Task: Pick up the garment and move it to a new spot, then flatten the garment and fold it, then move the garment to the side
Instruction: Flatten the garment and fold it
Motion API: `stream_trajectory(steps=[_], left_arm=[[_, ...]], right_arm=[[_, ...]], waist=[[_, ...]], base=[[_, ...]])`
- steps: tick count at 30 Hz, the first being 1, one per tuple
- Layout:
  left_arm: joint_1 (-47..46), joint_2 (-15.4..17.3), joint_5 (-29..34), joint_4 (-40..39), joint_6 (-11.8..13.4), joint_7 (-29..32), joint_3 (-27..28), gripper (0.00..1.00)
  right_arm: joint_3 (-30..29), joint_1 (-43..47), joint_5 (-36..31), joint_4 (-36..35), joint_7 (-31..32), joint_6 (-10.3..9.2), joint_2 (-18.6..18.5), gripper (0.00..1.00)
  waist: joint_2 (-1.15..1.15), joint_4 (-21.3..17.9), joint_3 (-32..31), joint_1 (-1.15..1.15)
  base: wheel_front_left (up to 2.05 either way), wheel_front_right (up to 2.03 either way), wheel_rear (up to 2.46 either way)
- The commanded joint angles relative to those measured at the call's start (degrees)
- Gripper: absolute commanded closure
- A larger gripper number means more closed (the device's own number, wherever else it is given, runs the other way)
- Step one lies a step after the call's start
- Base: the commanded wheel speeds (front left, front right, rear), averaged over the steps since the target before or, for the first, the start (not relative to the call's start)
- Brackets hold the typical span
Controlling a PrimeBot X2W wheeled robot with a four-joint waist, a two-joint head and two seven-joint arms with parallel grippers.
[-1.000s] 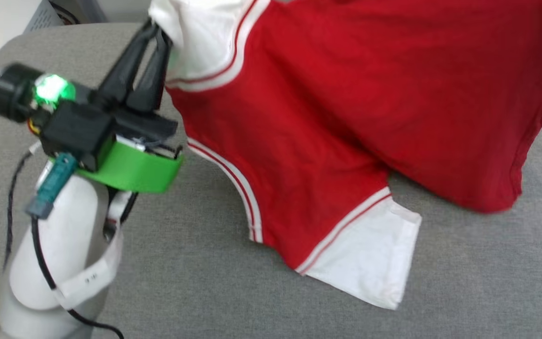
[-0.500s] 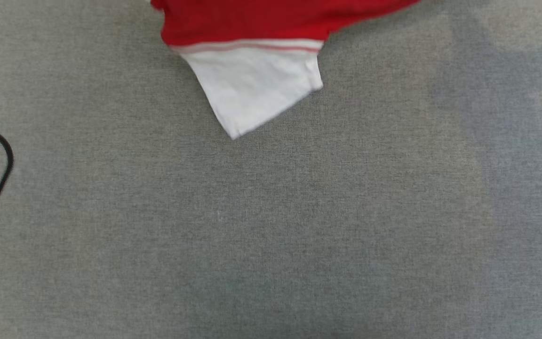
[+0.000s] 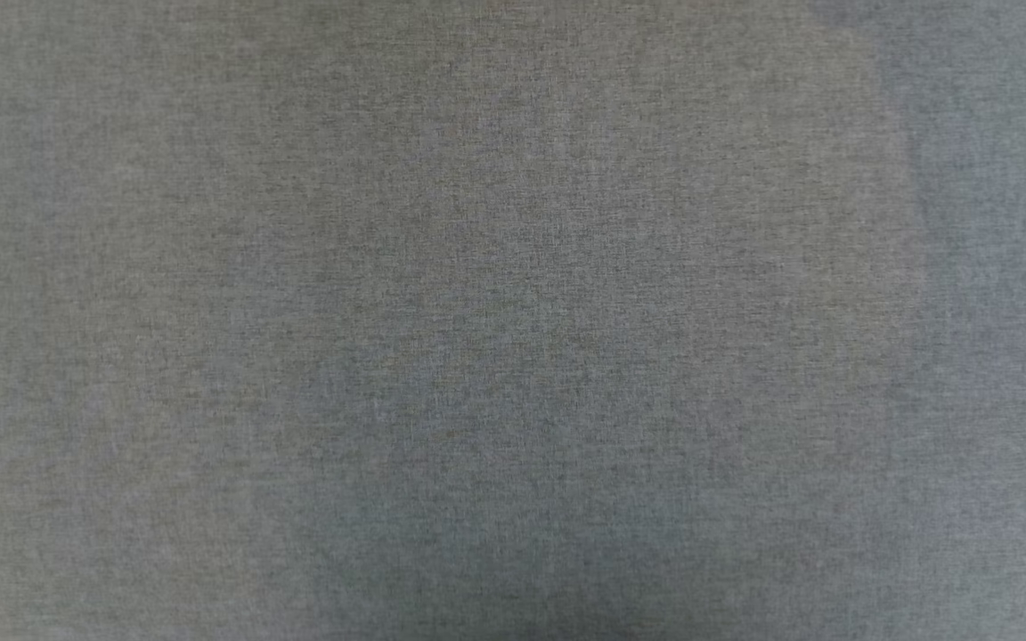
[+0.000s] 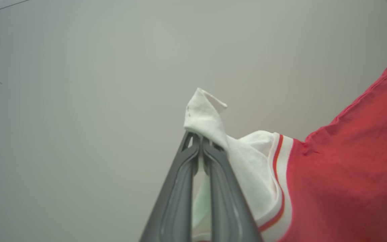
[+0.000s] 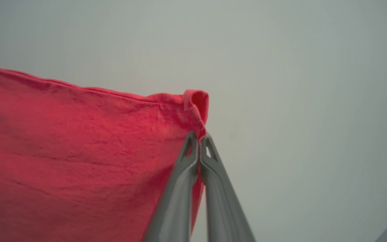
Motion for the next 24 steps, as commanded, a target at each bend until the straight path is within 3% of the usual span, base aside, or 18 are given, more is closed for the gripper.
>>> stream_trajectory(steps=[1,8,13,15,17,24], left_arm=[[-1.02,-0.01,-0.83,1.01,-0.15,-0.59,-0.9,1.0],[1.99,0.56,-4.18,4.36,-0.15,-2.43,-4.97,1.0],[8.16,2.22,-5.08,2.36,-0.15,-2.76,-6.71,1.0],[12.68,3.18,-4.63,-0.18,-0.15,-2.78,-6.13,1.0],[22.9,4.45,-3.59,-4.68,0.01,-2.79,-4.1,1.0],[43.13,5.3,-2.7,-13.02,1.65,-2.8,0.23,1.0]], right_arm=[[0.54,-1.12,-0.45,1.31,-0.83,-0.03,0.55,1.0],[4.8,0.16,1.64,6.75,-4.93,-0.03,1.86,1.0],[8.6,5.51,4.77,8.22,-8.78,-0.03,2.32,1.0],[10.52,8.92,6.39,8.16,-10.28,-0.03,2.29,1.0],[14.04,16.22,9.78,7.25,-12.4,-0.03,1.79,1.0],[20.48,29.91,15.82,4.08,-14.81,-0.03,-0.41,1.0]], waist=[[0.0,0.11,0.56,-0.01],[0.0,0.31,1.72,-0.01],[0.0,0.12,1.41,-0.01],[0.0,0.13,0.58,-0.01],[0.0,0.13,-2.04,-0.01],[0.0,0.45,-8.12,-0.01]], base=[[0.0,0.0,0.0],[0.0,0.0,0.0],[0.0,0.0,0.0],[0.0,0.0,0.0],[0.0,0.0,0.0],[0.0,0.0,0.0]])
